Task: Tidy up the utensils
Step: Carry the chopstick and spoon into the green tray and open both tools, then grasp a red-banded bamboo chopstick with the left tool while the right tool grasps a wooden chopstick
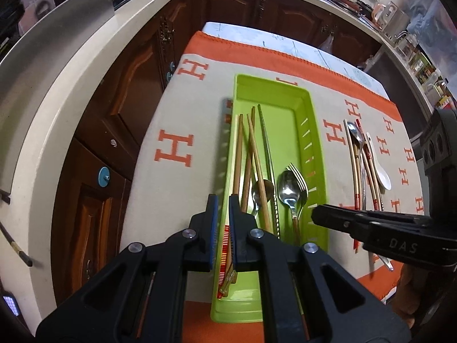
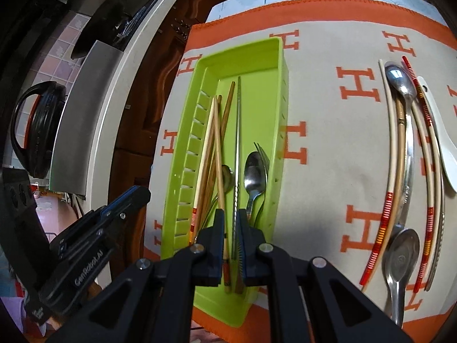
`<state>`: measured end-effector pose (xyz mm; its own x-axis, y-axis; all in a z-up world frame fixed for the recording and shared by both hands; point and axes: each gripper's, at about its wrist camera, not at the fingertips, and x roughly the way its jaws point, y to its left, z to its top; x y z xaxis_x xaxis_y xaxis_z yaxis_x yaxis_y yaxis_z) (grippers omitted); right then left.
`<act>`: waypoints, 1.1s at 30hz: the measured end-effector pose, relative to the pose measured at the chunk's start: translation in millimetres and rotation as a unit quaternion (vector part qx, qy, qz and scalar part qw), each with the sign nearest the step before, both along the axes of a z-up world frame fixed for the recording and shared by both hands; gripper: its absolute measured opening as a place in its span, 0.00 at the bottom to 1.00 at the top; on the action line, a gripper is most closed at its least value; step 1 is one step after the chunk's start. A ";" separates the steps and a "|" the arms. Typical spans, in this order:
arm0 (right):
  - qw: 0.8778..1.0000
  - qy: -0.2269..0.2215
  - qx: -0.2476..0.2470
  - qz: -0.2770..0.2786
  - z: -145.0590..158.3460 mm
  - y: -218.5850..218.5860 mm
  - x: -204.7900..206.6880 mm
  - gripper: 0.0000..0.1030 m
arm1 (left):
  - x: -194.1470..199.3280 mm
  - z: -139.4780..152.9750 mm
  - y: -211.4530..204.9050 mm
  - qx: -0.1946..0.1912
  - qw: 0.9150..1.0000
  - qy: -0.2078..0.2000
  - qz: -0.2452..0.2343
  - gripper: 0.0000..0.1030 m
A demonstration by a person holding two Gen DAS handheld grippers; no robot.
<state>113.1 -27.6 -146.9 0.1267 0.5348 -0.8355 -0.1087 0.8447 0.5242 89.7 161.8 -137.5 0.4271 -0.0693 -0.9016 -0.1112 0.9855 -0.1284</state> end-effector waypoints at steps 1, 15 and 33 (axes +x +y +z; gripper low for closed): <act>1.000 -0.003 0.001 0.000 1.4 -2.0 -1.5 0.08 | -0.8 0.5 0.1 -0.001 1.000 0.000 0.001 0.05; 0.998 -0.046 -0.034 -0.015 15.1 -61.9 -33.5 0.08 | -8.9 1.6 -39.8 -0.015 0.999 0.008 -0.042 0.22; 0.990 -0.072 -0.053 -0.109 2.3 -170.7 -47.0 0.08 | 6.6 3.8 -159.6 -0.012 0.989 0.007 -0.150 0.30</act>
<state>66.1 -198.3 -144.6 0.3521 0.3919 -0.8500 0.0150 0.9057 0.4237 96.3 2.2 -133.7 0.3711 -0.2127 -0.9039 0.1841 0.9709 -0.1528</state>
